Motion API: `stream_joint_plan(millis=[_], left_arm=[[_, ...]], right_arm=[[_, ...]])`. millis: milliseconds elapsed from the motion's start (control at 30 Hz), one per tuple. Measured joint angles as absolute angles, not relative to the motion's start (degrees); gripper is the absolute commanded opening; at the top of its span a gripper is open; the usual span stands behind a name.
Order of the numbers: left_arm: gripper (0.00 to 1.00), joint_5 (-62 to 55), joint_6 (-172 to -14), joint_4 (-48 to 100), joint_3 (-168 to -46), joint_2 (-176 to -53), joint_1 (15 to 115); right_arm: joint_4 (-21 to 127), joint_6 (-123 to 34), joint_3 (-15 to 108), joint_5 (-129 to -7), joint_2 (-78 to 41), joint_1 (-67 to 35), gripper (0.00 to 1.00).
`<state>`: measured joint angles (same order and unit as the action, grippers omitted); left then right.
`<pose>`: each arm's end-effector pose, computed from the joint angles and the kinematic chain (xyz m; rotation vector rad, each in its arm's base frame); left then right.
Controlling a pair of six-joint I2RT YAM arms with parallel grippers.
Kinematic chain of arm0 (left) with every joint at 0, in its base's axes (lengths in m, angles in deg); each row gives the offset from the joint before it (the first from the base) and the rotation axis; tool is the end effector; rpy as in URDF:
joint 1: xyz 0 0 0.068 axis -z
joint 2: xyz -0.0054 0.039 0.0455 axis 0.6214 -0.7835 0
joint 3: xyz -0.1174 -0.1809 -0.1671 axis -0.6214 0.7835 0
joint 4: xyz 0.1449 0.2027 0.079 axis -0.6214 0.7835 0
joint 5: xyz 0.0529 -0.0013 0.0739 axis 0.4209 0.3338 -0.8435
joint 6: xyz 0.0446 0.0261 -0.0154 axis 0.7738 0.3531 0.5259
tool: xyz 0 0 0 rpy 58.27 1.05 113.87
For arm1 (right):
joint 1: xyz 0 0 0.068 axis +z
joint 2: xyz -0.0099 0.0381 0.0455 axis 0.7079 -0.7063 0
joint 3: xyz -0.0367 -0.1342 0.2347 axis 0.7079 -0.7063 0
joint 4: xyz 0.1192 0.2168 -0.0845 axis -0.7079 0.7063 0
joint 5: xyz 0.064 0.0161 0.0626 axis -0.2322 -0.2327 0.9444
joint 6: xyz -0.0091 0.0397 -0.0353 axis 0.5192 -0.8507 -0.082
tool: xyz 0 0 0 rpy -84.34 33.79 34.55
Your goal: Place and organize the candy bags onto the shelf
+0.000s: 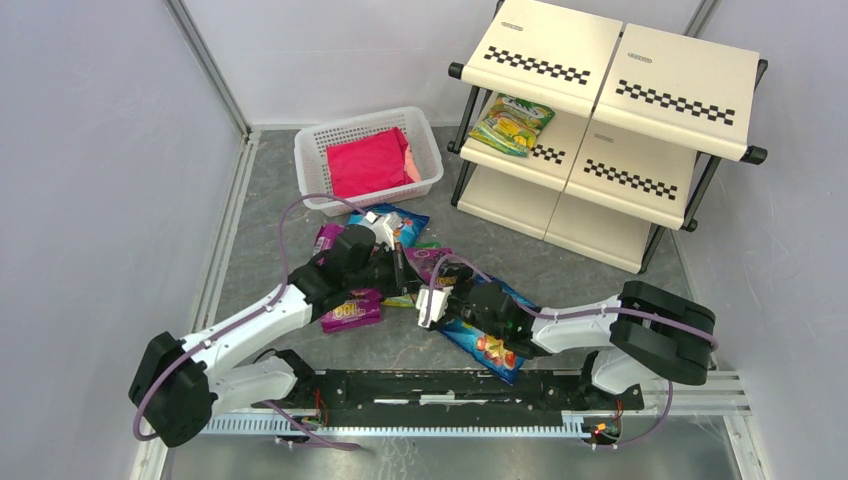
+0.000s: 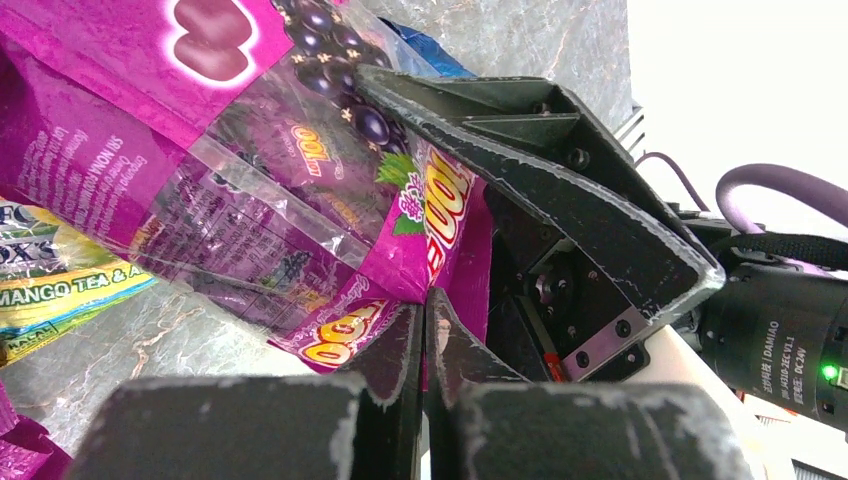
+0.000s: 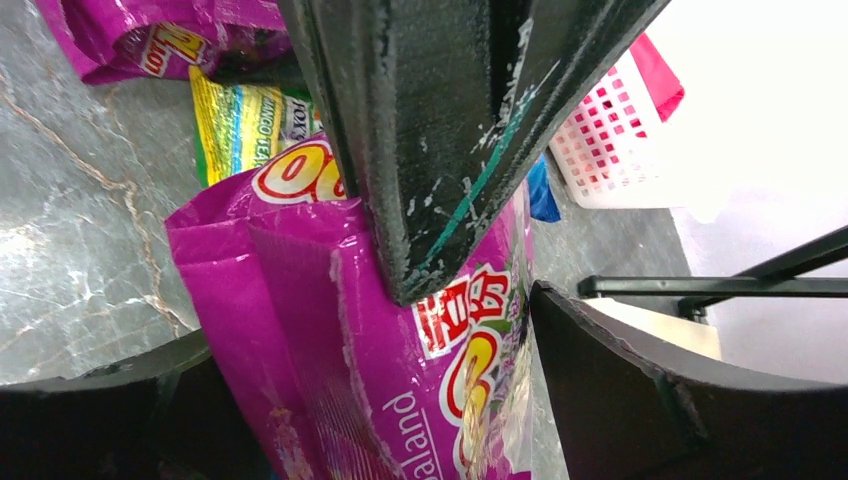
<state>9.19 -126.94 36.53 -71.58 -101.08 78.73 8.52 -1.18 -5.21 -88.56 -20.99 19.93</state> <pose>0.1687 -0.1598 0.2378 0.1267 2.3901 -1.1941 0.1222 0.2430 0.1661 -1.3144 1.2834 0.1430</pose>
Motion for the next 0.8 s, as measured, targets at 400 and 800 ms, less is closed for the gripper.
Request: stream_joint_plan(millis=[400,800], left_arm=[[0.23,9.08,-126.94,39.26,-73.50,-100.38,78.73],[0.78,-3.12,-122.35,54.28,-87.81,-97.62,78.62]], right_arm=[[8.10,-5.84,-5.24,-83.33,-20.22,18.88,0.53],[16.39,-11.68,-5.69,-83.29,-12.55,18.29,0.43]])
